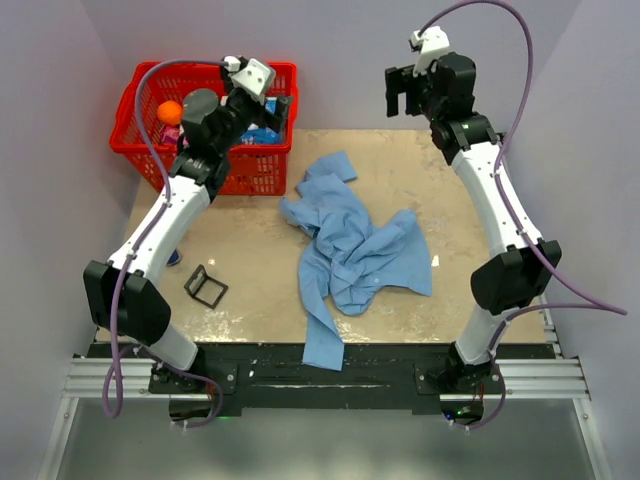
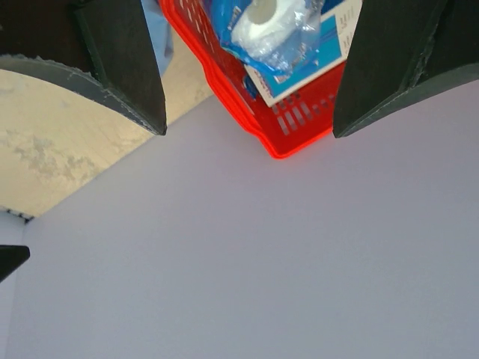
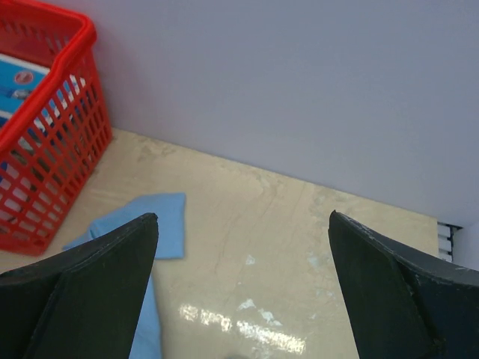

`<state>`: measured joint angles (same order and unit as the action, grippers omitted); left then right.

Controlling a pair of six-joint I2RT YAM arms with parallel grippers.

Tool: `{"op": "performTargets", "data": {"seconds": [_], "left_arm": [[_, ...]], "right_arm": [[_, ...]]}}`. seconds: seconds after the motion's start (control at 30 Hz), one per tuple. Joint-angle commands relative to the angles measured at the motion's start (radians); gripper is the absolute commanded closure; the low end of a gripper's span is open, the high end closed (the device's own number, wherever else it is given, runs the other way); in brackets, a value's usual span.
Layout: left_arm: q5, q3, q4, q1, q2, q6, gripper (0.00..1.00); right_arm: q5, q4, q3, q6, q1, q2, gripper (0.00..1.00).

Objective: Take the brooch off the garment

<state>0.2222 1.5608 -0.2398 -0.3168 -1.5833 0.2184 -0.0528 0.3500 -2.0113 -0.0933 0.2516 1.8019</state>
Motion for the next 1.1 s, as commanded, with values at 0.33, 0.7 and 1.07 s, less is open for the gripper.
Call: {"op": "performTargets", "data": {"seconds": [0.33, 0.7, 1.07], "left_arm": [[0.276, -0.455, 0.434, -0.005, 0.342, 0.283, 0.16], [0.255, -0.581, 0.554, -0.005, 0.277, 0.323, 0.21], [0.282, -0.515, 0.346, -0.007, 0.033, 0.151, 0.14]], "right_arm": [[0.29, 0.265, 0.394, -0.424, 0.003, -0.073, 0.11], [0.245, 0.358, 0.459, -0.529, 0.002, 0.094, 0.11], [0.458, 0.524, 0.523, -0.748, -0.146, 0.048, 0.11]]}}
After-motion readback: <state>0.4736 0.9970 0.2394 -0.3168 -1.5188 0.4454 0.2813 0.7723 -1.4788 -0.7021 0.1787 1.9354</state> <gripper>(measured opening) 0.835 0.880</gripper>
